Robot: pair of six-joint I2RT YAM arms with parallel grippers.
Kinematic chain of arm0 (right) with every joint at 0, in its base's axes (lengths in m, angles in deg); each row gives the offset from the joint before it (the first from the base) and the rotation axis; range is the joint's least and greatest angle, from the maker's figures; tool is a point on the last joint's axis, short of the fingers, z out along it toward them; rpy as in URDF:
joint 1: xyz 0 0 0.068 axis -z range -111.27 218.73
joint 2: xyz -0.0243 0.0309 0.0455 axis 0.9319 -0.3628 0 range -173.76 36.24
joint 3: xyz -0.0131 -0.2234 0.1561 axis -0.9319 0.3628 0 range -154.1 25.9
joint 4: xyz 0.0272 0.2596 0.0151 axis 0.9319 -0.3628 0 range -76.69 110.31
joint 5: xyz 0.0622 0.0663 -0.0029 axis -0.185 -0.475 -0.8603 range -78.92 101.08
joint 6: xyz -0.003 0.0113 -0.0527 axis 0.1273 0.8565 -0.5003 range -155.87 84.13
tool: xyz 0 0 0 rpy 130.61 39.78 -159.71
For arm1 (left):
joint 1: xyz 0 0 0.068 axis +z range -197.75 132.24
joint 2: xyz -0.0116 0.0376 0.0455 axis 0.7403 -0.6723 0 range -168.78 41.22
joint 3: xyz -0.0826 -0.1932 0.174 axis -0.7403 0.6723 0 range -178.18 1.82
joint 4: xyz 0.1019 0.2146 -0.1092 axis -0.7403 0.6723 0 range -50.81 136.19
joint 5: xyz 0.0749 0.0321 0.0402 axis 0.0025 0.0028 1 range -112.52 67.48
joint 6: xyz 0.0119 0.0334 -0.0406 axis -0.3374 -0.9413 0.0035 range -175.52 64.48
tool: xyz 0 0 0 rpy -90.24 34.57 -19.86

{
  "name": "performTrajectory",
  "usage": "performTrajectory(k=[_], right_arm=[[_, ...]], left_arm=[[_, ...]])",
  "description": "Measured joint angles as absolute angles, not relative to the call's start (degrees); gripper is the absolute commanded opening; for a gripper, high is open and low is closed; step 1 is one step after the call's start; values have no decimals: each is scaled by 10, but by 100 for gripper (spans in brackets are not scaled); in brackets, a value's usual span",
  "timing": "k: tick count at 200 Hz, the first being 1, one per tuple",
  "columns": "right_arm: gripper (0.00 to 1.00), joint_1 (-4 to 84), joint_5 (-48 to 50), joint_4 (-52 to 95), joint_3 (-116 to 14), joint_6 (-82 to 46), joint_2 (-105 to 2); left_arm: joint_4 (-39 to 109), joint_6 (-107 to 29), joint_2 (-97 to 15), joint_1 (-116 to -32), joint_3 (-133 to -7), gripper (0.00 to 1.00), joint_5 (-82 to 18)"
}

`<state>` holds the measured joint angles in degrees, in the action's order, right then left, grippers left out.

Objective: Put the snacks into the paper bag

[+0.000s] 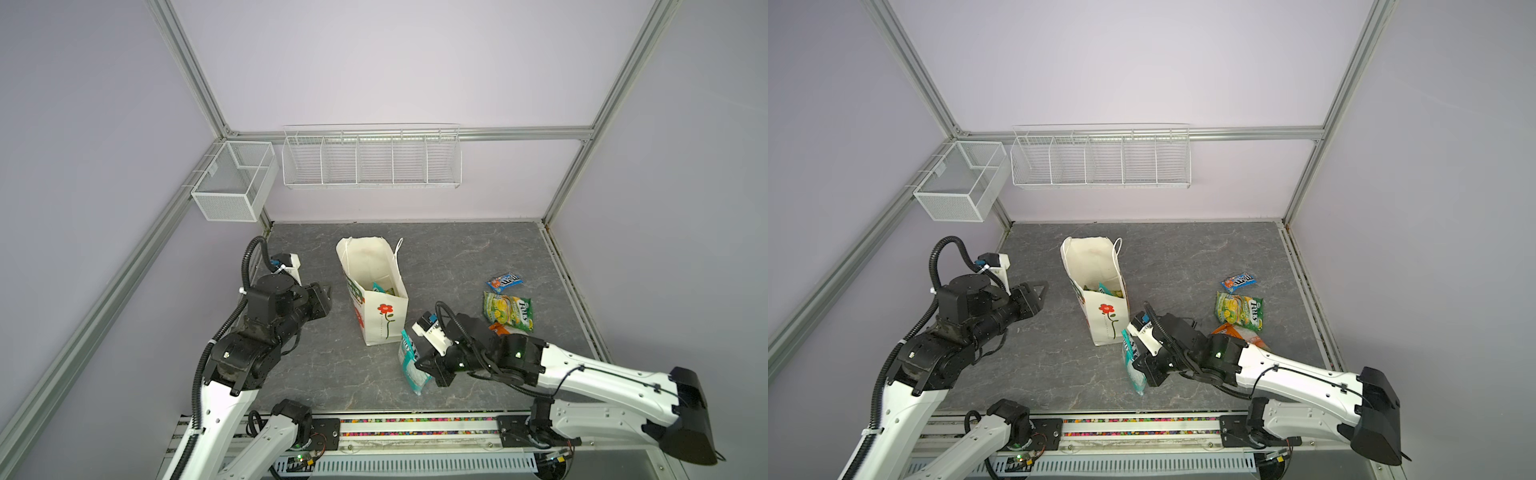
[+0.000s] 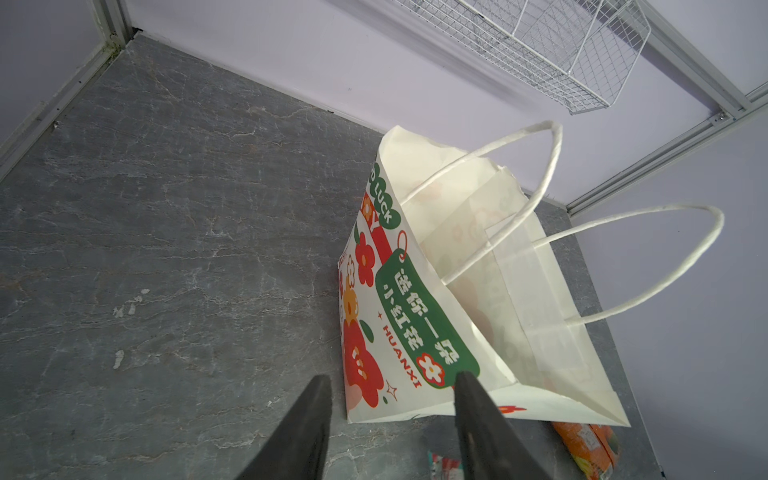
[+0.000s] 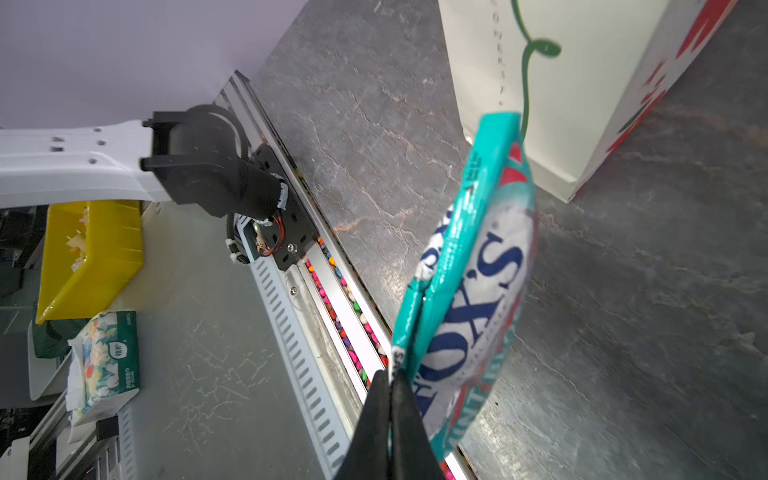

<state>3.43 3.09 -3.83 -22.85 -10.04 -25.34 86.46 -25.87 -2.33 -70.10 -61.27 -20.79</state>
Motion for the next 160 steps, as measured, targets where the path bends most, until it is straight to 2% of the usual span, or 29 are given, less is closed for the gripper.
performTrajectory(k=[70, 160], right_arm=[[7, 34, 67, -128, -341, -161, -213], [7, 34, 113, -186, -451, -221, -211]], left_arm=[[874, -263, 3, -699, -627, 48, -196], [876, -268, 12, -699, -627, 47, -196]])
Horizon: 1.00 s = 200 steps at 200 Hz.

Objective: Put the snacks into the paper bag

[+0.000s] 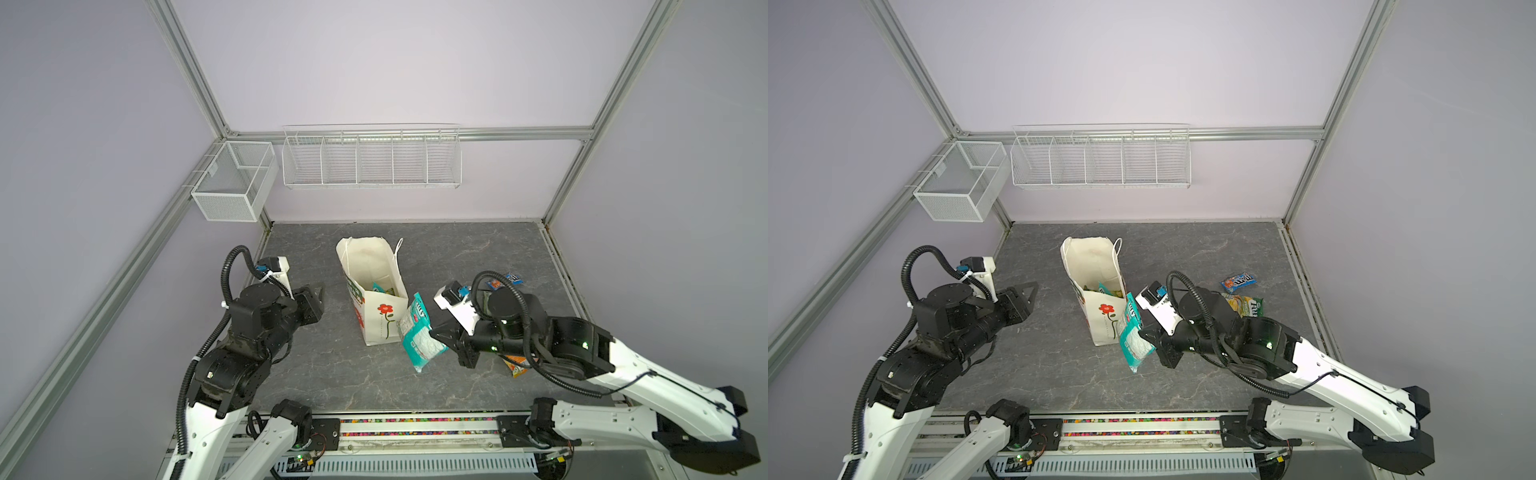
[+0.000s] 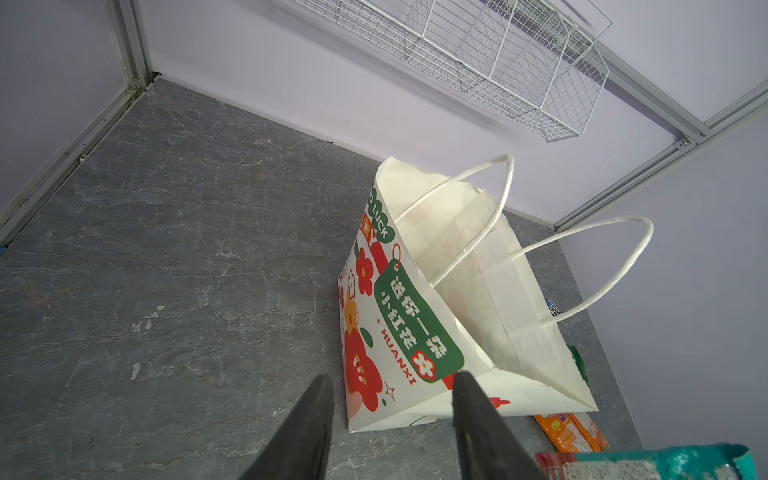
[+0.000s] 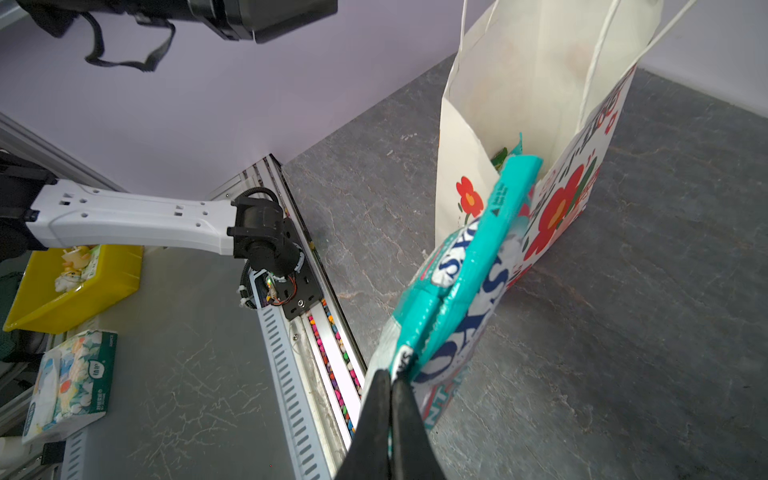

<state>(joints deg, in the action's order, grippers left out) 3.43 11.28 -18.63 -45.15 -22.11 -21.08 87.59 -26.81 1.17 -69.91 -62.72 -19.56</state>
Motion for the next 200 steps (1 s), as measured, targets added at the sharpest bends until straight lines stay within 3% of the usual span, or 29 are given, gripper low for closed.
performTrajectory(k=[200], right_arm=[[7, 34, 163, -225, -680, -303, -325]], left_arm=[[876, -282, 74, -699, -592, 45, -200]])
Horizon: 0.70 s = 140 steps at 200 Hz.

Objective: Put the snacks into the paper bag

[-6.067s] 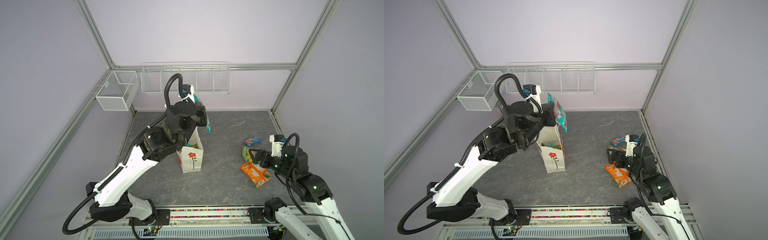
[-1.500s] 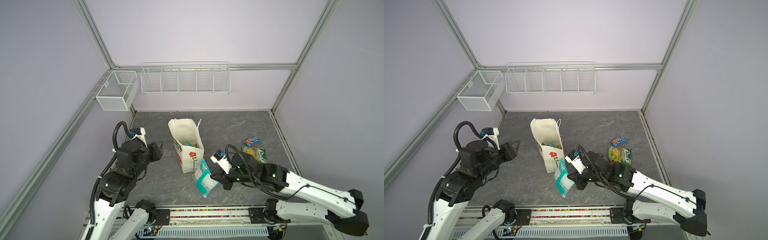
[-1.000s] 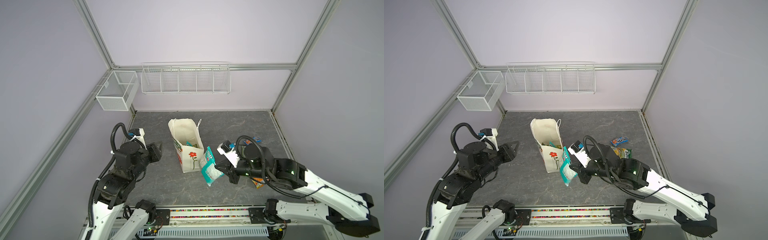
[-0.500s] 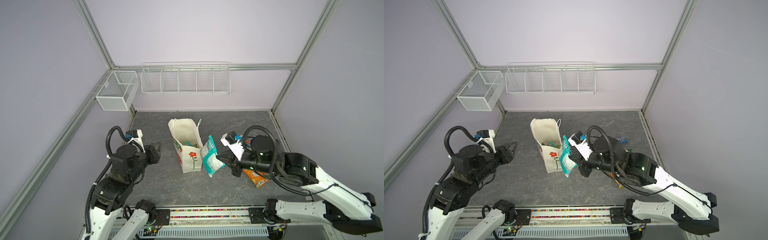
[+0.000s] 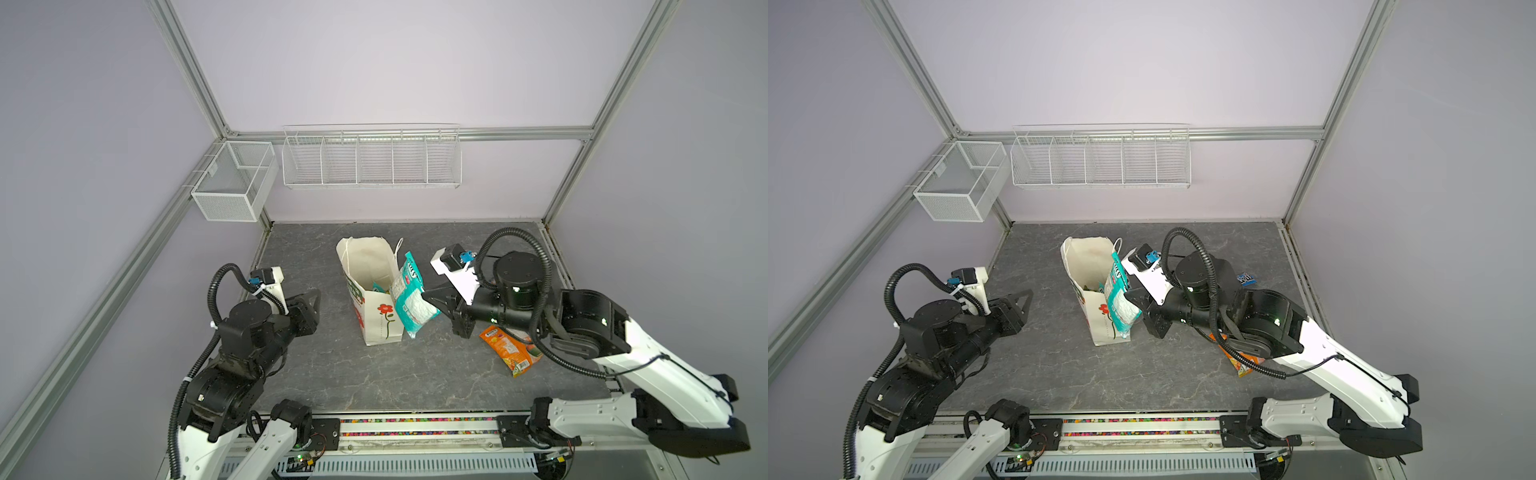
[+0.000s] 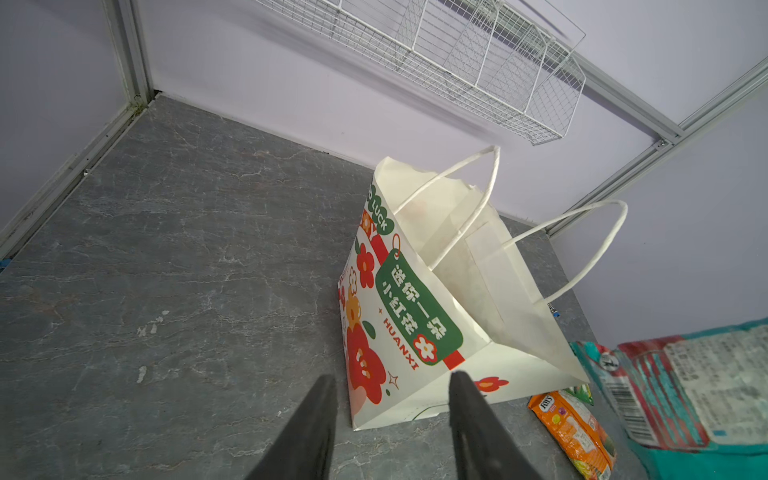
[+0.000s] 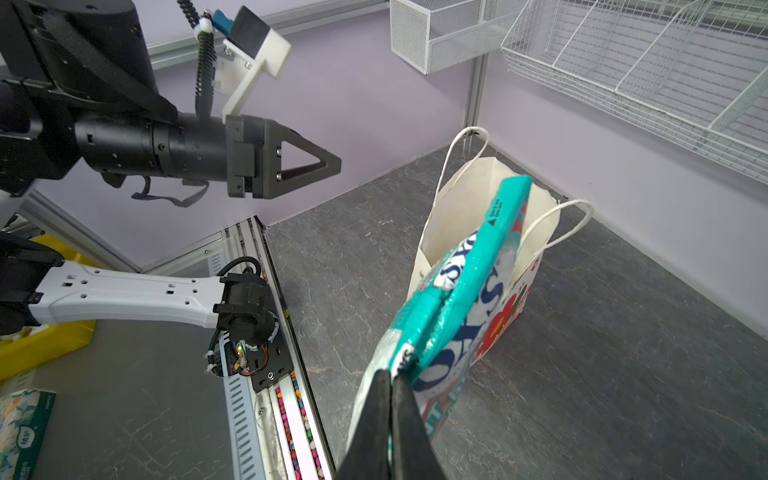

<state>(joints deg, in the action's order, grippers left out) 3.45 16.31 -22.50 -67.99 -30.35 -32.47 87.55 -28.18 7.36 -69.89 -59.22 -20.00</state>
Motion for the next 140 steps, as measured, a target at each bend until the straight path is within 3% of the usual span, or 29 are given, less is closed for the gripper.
performTrajectory(k=[140], right_arm=[[7, 90, 170, -227, -818, -329, -449]], left_arm=[[875, -277, 113, -699, -560, 45, -242]])
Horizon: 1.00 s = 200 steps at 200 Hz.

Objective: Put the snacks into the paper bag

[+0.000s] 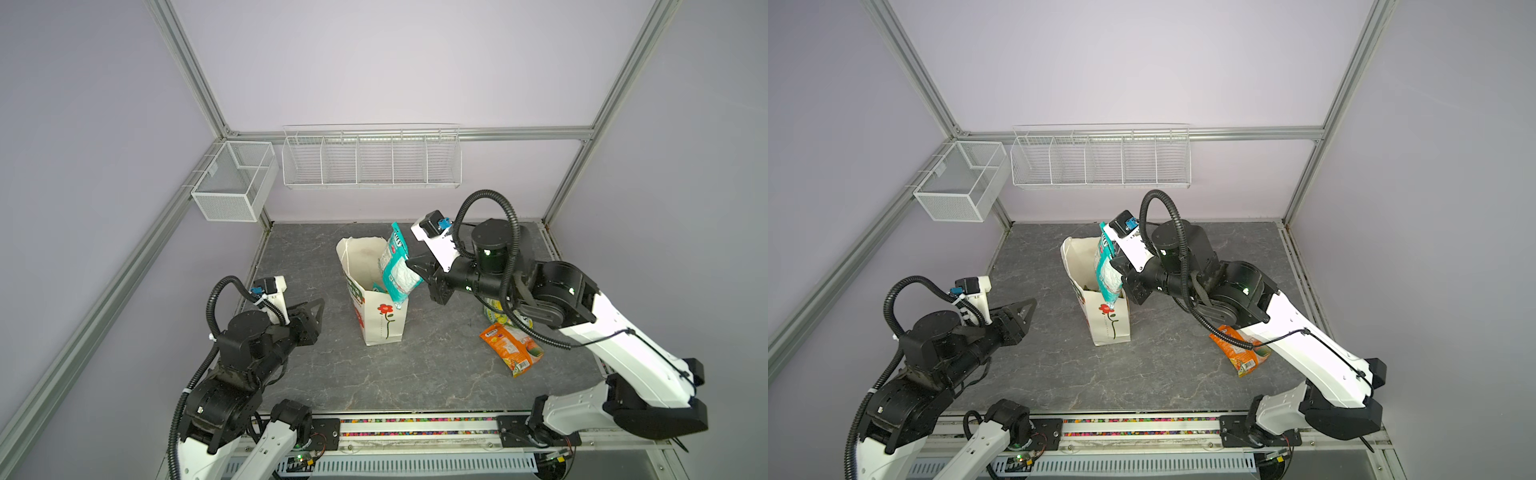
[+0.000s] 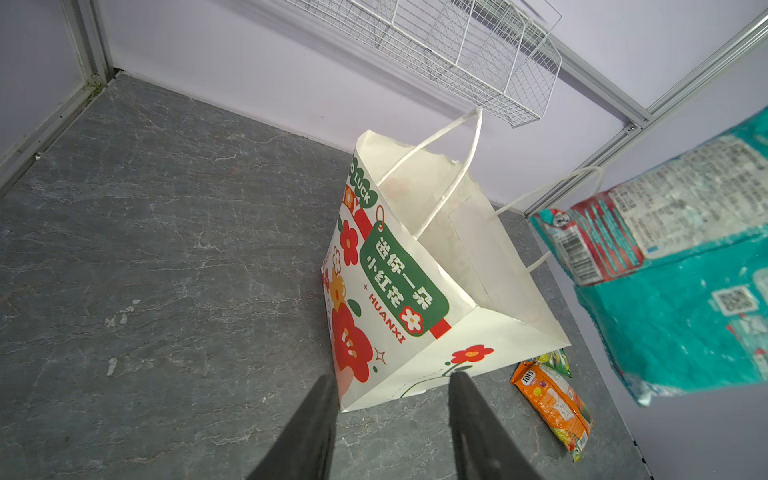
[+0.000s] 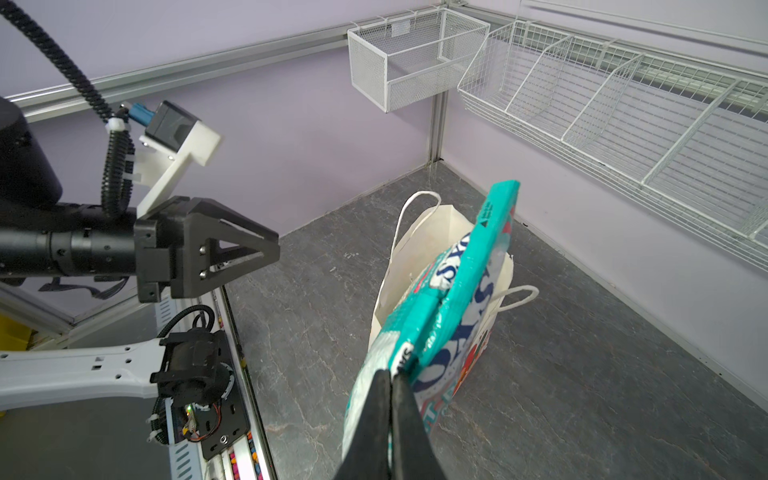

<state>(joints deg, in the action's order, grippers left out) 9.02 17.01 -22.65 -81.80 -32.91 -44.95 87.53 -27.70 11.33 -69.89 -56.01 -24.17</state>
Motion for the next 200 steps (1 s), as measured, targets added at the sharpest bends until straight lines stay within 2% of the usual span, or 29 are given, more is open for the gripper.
performTrajectory(k=[111, 200], right_arm=[[7, 136, 150, -228, -903, -333, -547], [7, 151, 140, -233, -910, -333, -591]], left_arm=[[871, -276, 132, -699, -547, 44, -275], [870, -267, 137, -699, -530, 44, -293]])
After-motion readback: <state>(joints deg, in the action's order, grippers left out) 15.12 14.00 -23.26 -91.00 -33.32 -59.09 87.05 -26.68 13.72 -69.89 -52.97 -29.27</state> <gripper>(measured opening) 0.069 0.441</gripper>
